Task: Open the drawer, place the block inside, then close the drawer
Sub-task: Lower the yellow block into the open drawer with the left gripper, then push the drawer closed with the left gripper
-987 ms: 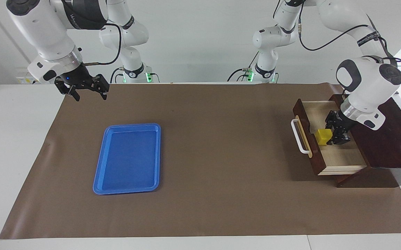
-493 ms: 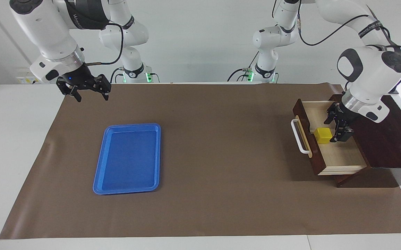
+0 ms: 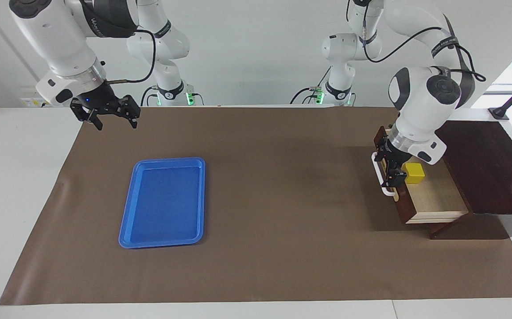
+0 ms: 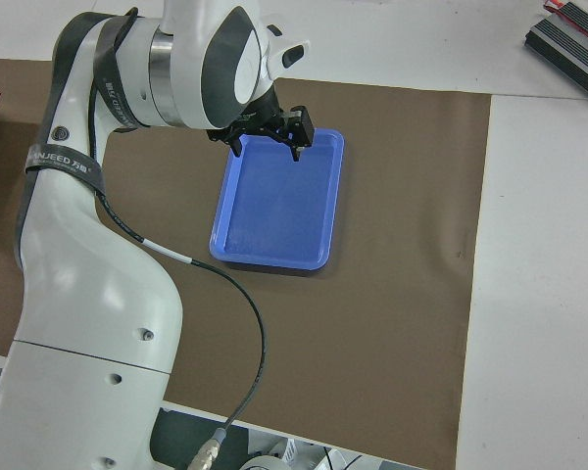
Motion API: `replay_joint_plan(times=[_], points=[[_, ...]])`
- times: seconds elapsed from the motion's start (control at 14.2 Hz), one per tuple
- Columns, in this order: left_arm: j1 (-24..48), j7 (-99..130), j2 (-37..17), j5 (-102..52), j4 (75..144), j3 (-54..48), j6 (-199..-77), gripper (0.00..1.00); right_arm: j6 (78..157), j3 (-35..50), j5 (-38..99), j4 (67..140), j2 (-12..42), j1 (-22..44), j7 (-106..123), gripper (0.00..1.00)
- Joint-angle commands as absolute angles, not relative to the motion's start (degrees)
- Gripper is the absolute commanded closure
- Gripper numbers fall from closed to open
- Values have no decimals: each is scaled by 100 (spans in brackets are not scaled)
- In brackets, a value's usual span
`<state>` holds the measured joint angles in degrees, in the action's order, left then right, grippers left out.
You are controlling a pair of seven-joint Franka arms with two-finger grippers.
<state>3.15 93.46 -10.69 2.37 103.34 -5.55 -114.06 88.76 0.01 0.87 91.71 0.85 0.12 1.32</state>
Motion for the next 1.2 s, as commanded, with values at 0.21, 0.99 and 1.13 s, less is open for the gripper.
replay_joint_plan(times=[0.21,0.99,1.13], points=[[-122,9176,-738,711,10829,-519,-11725,0,8885,123,-175,9378,-35,-79,18,0],[-1362,8007,-729,896,10899,-527,-12164,0,8903,149,-272,9457,-79,-35,-404,0],[-1231,7876,-800,905,10610,-554,-11824,0,8912,149,-264,9466,-88,-35,-413,0]])
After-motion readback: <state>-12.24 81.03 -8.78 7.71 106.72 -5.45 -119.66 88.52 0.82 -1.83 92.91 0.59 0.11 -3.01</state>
